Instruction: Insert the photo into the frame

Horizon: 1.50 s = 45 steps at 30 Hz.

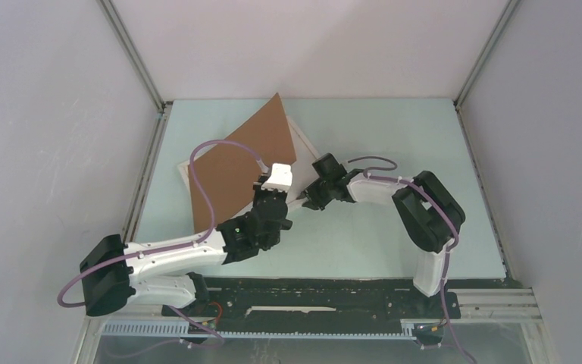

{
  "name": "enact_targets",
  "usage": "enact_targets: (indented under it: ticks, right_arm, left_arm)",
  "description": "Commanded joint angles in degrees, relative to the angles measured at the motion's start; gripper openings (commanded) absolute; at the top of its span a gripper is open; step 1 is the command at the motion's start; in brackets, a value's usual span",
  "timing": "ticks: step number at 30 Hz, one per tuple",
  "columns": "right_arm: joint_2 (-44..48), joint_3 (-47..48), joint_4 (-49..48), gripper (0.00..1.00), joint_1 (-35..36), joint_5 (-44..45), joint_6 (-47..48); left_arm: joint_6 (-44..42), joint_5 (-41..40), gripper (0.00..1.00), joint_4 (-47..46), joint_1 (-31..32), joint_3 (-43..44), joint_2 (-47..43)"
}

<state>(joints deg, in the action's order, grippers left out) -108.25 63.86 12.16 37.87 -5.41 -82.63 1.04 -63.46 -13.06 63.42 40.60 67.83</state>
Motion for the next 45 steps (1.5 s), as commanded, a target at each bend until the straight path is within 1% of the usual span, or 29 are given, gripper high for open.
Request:
enact_targets:
  ticks: [1, 3, 4, 6, 10, 14, 21, 26, 30, 33, 36, 43, 45]
  right_arm:
    - [3.8, -1.5, 4.4, 0.42, -1.1, 4.0, 5.7]
    - [3.6, -0.9, 3.1, 0.54, 0.2, 3.3, 7.3]
    - [3.3, 0.0, 2.9, 0.59, 0.9, 2.8, 8.5]
    - [2.6, 0.7, 3.2, 0.62, 2.1, 1.2, 9.1]
    - [1.1, 0.8, 1.1, 0.63, 4.5, -1.8, 7.2]
    - [-0.8, 2.8, 0.6, 0.64, 7.1, -3.0, 6.9]
    - [-3.5, 5.4, 0.2, 0.68, 7.4, -2.0, 5.7]
    - [-6.1, 7.5, 0.4, 0.68, 7.5, -2.0, 5.1]
    - [-8.1, 9.5, 1.9, 0.66, 7.7, -2.5, 4.0]
    - [-8.2, 9.6, 3.0, 0.58, 7.8, -2.0, 3.2]
    - [-8.0, 9.6, 4.0, 0.55, 7.9, -1.7, 2.5]
    - [-9.1, 11.3, 6.0, 0.53, 7.9, -2.4, 3.3]
    - [-9.5, 11.8, 6.5, 0.51, 7.8, -2.8, 3.6]
  left_arm:
    - [4.6, -1.8, 0.0, -4.3, -1.3, -0.9, -0.3]
    - [4.3, -1.8, 0.0, -4.6, -1.3, -0.8, -0.4]
    - [4.2, -1.7, 0.0, -4.7, -1.3, -0.8, -0.6]
    - [4.1, -1.6, 0.0, -4.9, -1.3, -1.0, -1.0]
    - [4.7, -1.3, 0.0, -4.9, -1.3, -1.3, -1.6]
    - [4.6, -0.5, 0.0, -4.8, -1.3, -1.1, -1.7]
    - [4.7, -0.2, 0.0, -4.5, -1.2, -1.1, -2.6]
    - [4.4, -0.4, 0.0, -4.3, -1.2, -1.2, -2.8]
    - [4.2, -0.2, 0.0, -4.0, -1.2, -1.2, -3.2]
    - [4.1, -0.6, 0.0, -4.0, -1.2, -1.4, -3.4]
    - [3.9, -0.5, 0.0, -4.1, -1.2, -1.4, -3.4]
    - [4.4, -0.3, 0.0, -4.2, -1.2, -1.7, -3.6]
    - [4.6, -0.2, 0.0, -4.1, -1.2, -1.7, -3.8]
